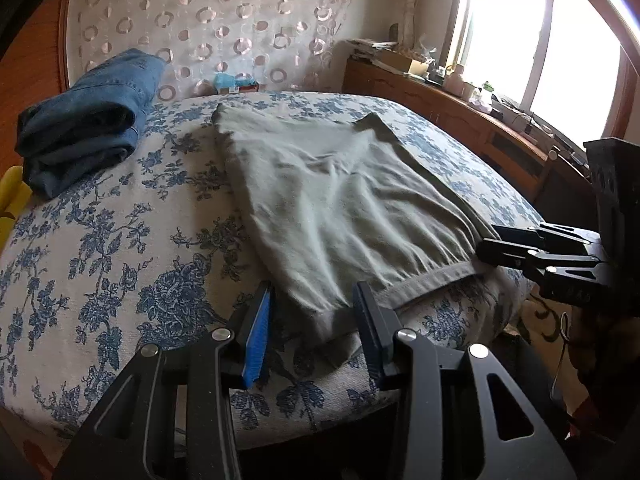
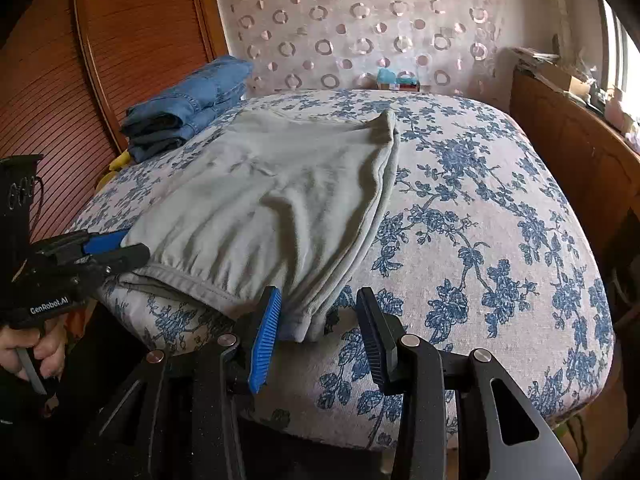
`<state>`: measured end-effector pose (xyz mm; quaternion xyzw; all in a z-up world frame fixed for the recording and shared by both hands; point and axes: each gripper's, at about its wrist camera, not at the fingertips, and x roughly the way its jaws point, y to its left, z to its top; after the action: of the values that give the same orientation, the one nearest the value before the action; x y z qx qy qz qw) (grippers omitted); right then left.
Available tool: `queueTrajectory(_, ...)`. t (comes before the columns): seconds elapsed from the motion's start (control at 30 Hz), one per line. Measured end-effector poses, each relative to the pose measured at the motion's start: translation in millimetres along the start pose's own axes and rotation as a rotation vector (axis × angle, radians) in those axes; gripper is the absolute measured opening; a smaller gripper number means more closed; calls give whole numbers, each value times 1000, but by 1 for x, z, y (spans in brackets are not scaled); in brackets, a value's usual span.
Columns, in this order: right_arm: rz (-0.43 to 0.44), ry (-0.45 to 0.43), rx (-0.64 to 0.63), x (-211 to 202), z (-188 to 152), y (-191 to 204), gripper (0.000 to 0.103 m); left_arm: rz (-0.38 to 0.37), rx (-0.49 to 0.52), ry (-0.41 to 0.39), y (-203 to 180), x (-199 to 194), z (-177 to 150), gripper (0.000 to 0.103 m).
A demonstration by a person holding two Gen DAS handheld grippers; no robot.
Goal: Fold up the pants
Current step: 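Grasp the pants hem with the left gripper while the right gripper grasps beside it, then lift the hem with both grippers and fold it over toward the waistband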
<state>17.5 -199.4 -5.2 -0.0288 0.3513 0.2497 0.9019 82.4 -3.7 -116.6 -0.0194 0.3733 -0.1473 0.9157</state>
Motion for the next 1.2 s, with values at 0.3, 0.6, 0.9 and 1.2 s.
queueTrajectory(0.3,16,-7,3,0,-2,5,38,-35,-29,-3,-2,0,0,34)
queueTrajectory(0.6,39,-13,-6,3,-1,8,17,-55,-45,-6,-1,-3,0,9)
queueTrajectory(0.9,74,-53,14,-5,1,1,12,-56,-9,-40,-10,-20,9,7)
queueTrajectory(1.2,109,-94,30,-19,1,-5,12,-70,11,-78,-16,-37,19,7)
